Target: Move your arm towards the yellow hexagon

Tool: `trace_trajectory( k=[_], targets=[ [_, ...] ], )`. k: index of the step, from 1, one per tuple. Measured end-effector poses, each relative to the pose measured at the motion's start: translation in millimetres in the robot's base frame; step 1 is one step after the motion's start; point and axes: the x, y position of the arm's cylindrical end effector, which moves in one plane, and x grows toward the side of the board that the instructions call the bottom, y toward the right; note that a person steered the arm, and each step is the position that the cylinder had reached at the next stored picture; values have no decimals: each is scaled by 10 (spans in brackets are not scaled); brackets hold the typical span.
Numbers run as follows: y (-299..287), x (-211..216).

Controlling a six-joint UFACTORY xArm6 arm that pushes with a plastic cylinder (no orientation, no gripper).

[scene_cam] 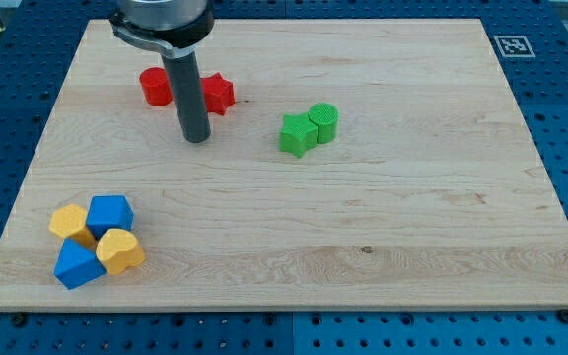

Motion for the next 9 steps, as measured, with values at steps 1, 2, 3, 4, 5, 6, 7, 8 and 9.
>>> trace_trajectory(
  k=[1, 2, 3, 4, 5, 6, 7, 8, 9],
  targets=[
    [0, -2],
    [0, -34],
    [0, -83],
    [0, -139],
    [0, -179],
    [0, -186],
    [0, -42],
    [-127, 174],
    [-680, 219]
  ],
)
